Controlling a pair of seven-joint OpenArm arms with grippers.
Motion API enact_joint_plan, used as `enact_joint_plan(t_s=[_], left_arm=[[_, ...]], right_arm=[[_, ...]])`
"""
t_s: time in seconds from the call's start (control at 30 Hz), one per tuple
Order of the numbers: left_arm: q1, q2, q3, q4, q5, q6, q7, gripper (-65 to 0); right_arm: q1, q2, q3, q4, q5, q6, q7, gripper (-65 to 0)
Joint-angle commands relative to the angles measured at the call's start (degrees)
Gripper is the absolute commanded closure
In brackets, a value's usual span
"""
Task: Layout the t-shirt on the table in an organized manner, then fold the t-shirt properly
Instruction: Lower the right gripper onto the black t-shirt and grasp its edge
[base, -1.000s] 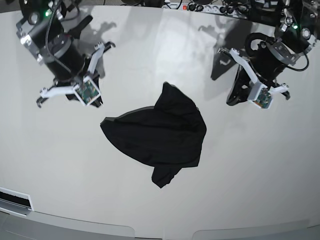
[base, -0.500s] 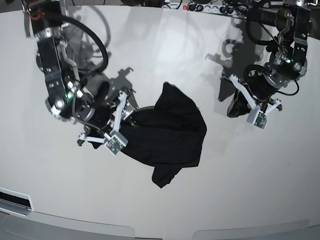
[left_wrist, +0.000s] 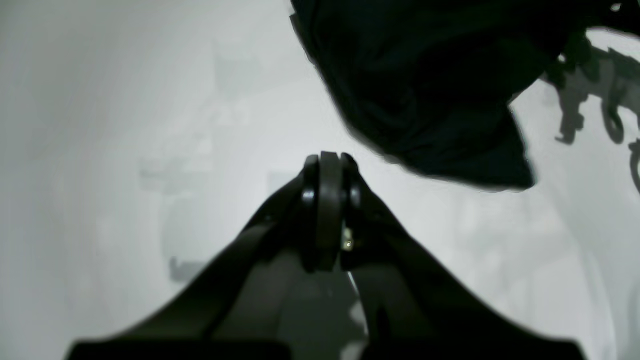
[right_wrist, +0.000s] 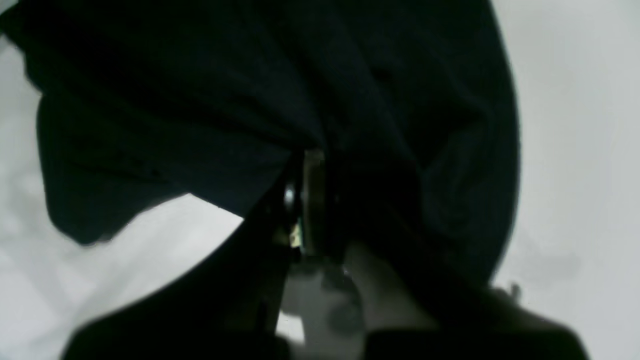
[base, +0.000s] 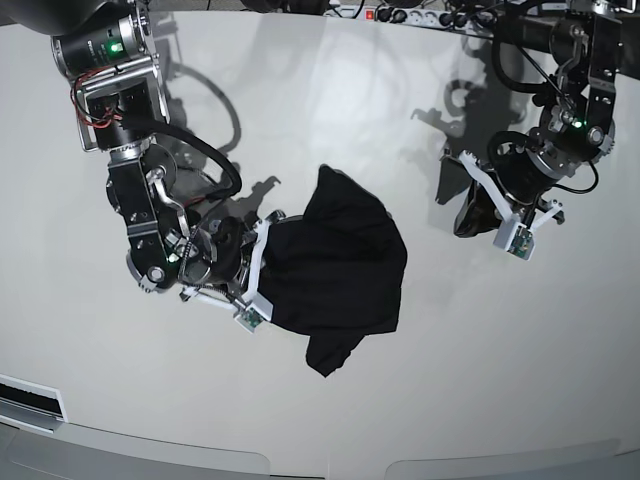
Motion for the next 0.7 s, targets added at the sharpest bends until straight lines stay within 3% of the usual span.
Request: enact_joint_plan(t_s=[0.0, 0.17, 0.33, 0.57, 0.67], left_arm=[[-0.61, -0.63, -0.31, 0.9, -0.74, -0.24, -1.49, 0.0], [-0.59, -0.63, -0.31, 0.9, -0.72, -0.24, -1.46, 0.0], [-0.61, -0.66, -0.31, 0.9, -0.7, -0.24, -1.42, 0.0], [0.04, -0.61, -0.31, 0.85, -0.7, -0.31, -1.01, 0.0], [0.0, -0.59, -0.31, 0.85, -0.76, -0.33, -1.03, 0.0]], right_arm=[[2.4, 0.07, 0.28, 4.24, 1.07, -0.07, 0.7, 0.0], [1.2, 0.09, 0.39, 24.09, 1.09, 0.35, -3.19, 0.0], [0.42, 0.24, 0.48, 40.7, 1.51, -1.99, -5.18, 0.0], [0.35, 0.0, 1.09, 43.6, 6.23, -1.01, -5.57, 0.0], [0.39, -0.13, 1.09, 43.6, 2.49, -5.88, -5.53, 0.0]])
